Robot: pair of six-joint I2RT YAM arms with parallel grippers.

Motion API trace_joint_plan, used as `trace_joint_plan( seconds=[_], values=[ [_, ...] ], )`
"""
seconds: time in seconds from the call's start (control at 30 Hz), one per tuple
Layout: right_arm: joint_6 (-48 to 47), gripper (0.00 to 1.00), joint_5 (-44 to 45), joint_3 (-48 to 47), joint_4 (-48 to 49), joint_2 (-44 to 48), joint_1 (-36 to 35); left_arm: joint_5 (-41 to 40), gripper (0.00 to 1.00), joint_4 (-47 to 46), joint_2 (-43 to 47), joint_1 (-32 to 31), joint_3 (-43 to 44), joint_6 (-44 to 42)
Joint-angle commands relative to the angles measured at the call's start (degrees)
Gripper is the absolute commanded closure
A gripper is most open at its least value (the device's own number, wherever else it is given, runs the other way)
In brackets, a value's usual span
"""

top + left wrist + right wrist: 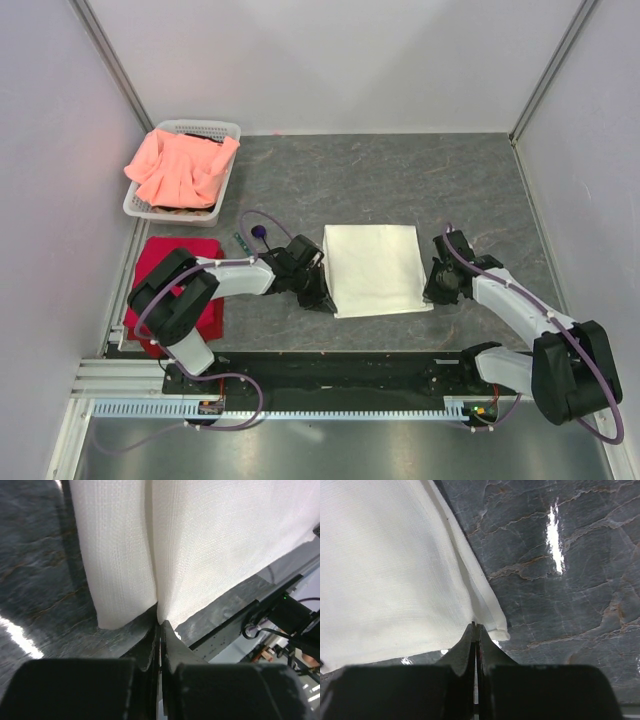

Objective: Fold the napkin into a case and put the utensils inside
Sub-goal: Fold the rectangle-folded napkin at the center of the board.

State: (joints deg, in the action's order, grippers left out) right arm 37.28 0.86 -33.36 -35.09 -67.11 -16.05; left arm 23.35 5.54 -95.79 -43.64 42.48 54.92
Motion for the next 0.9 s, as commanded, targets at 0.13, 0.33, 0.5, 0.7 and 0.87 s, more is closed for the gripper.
trace_joint_plan(
  seconds=[0.13, 0.33, 0.5, 0.7, 0.87],
  values=[
    [0.5, 1.00, 1.5, -1.6, -2.3, 2.5, -2.7, -9.6, 0.98, 9.3, 5.9, 0.0, 1.1, -6.4],
    [4.1, 1.00, 4.9, 0.0, -4.3, 2.0, -4.9, -8.8, 0.98, 9.0, 5.0, 0.0, 1.1, -6.1],
    [5.4, 0.81, 6.9, 1.1, -4.7, 3.1, -5.6, -8.5, 0.98, 8.6, 5.3, 0.0, 1.6, -6.1],
    [6.1, 0.46, 3.9, 2.6, -2.0, 3.9, -5.7, -8.2, 0.98, 8.6, 5.5, 0.0, 1.5, -6.3],
    [5.7, 0.37, 2.7, 2.3, -0.8, 4.2, -5.7, -8.0, 0.98, 8.5, 5.4, 0.0, 1.5, -6.3]
  ],
)
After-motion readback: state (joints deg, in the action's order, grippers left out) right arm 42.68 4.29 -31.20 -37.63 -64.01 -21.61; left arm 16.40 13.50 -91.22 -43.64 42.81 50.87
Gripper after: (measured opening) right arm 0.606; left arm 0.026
